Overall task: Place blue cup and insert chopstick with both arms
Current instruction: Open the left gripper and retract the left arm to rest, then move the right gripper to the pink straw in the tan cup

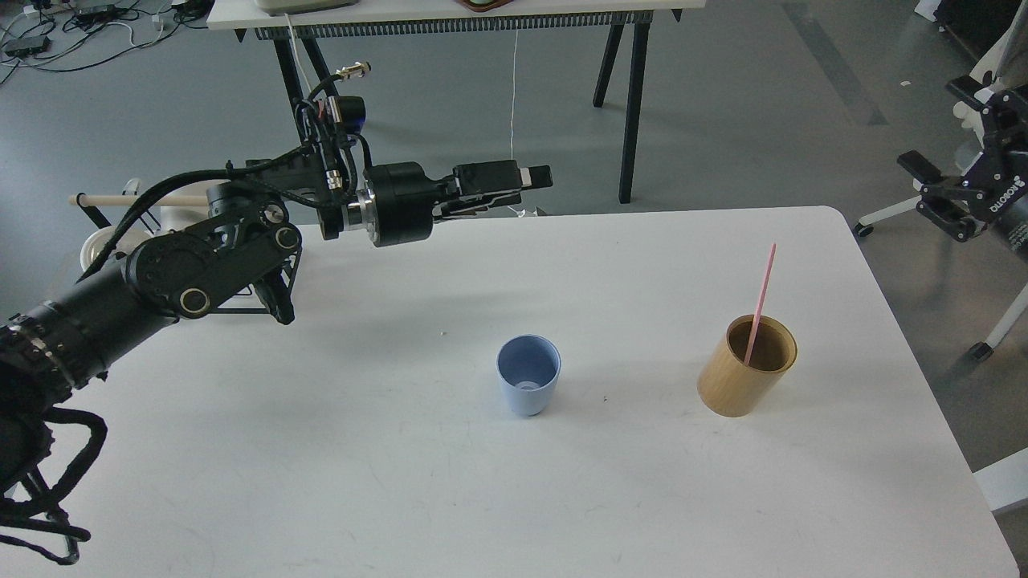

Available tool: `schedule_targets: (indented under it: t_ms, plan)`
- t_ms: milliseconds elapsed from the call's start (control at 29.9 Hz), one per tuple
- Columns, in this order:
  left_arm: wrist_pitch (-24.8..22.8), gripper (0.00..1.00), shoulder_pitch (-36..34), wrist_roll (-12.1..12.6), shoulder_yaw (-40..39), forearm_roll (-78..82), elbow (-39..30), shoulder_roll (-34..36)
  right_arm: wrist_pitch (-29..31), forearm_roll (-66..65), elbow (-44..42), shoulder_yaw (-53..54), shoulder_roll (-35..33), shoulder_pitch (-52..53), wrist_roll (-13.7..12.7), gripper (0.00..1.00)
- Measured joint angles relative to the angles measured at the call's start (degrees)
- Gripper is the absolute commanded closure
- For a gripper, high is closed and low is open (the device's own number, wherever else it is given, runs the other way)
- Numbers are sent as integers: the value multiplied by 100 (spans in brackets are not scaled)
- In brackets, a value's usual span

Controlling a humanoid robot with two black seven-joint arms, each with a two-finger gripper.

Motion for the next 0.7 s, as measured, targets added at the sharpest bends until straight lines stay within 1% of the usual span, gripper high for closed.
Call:
schedule_targets:
  t_ms: [134, 234, 334, 434, 535, 702]
  plan:
    - [0, 14, 56, 0, -647, -758, -35, 431, -810, -1638, 474, -61, -350, -88, 0, 2]
    - [0, 13, 131, 0, -1068, -1263, -35, 747, -1412, -2820, 566, -299, -432, -121, 0, 1]
    - [1, 13, 185, 0, -1221, -1832, -30, 1105, -1848, -3522, 580, -655, -454, -131, 0, 1]
    - [1, 11, 344, 0, -1253, -2359, -30, 1380, -2201, -3932, 577, -994, -446, -134, 0, 1]
    - [1, 11, 530, 0, -1261, -2615, -30, 1496, -2447, -4156, 555, -1264, -365, -136, 0, 1]
    - [0, 10, 792, 0, -1260, -2664, -42, 1512, -2588, -4359, 516, -1510, 33, -135, 1, 2]
